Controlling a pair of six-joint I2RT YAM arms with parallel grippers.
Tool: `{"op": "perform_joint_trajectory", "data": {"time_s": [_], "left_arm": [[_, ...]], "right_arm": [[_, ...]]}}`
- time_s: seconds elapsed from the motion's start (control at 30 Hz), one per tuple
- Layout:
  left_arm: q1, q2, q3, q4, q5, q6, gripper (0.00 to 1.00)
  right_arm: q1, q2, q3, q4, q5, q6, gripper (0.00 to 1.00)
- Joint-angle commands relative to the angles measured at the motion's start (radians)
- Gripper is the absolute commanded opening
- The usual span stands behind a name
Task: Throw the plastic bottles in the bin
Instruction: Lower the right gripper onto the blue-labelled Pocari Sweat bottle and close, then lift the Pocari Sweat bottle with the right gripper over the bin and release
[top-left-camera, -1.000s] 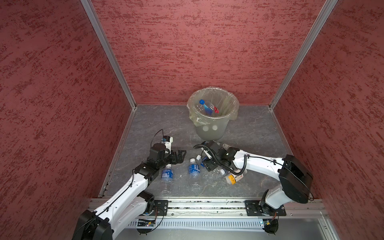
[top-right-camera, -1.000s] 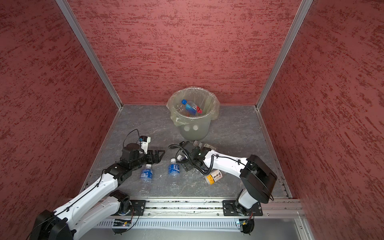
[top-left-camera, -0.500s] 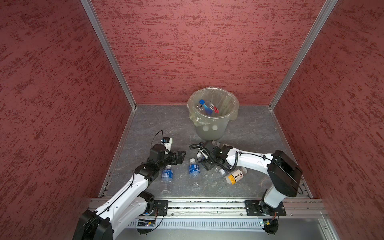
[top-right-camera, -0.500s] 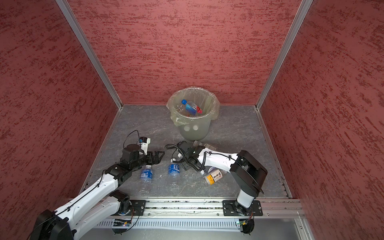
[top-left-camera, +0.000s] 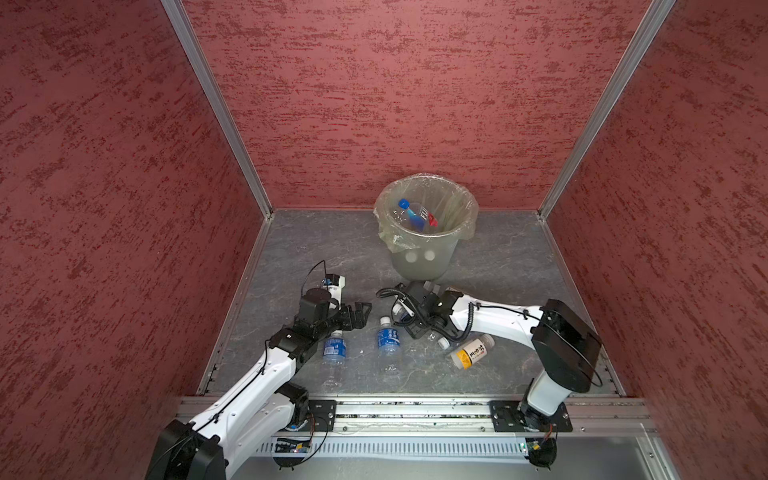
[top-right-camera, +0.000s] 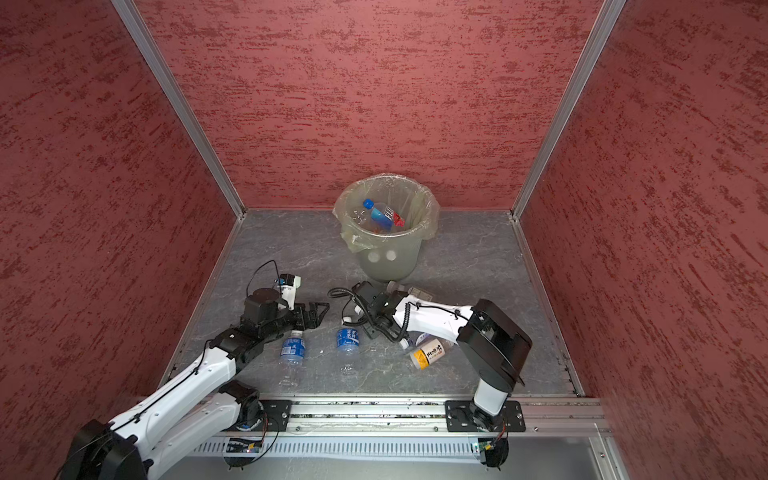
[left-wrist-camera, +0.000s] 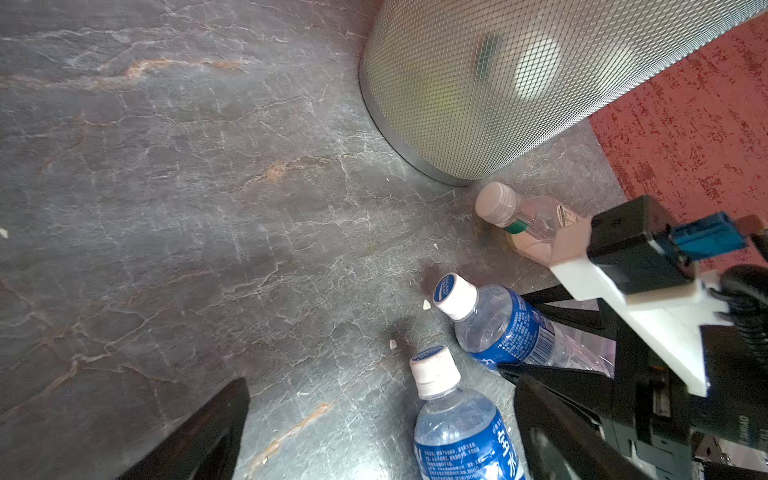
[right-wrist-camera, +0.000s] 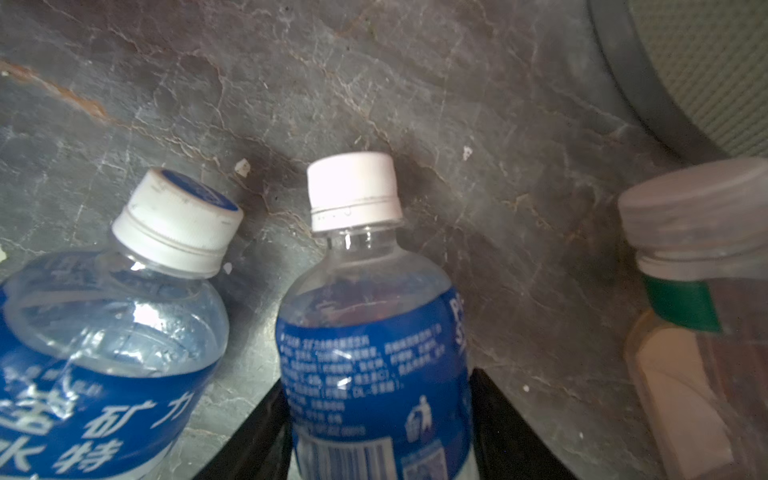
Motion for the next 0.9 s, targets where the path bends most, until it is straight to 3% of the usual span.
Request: {"op": "perform_joint_trajectory", "data": {"time_s": [0.0, 0.57, 0.87], "left_arm": [[0.006, -0.018, 0.011, -0.02, 0.017, -0.01, 0.99], [0.0, -0.046, 0.063, -0.096, 0.017, -0.01, 1.0], [-0.025, -0.045, 0.092, -0.13, 0.005, -0.011, 1.0]], "right_arm": [[0.005, -0.051, -0.024, 0.011, 0.042, 0.004, 0.6], [0.016, -0.55, -0.24, 0.179, 0.114, 0.077, 0.58], [0.02, -0.795, -0.315, 0.198, 0.257, 0.118, 0.57]]}}
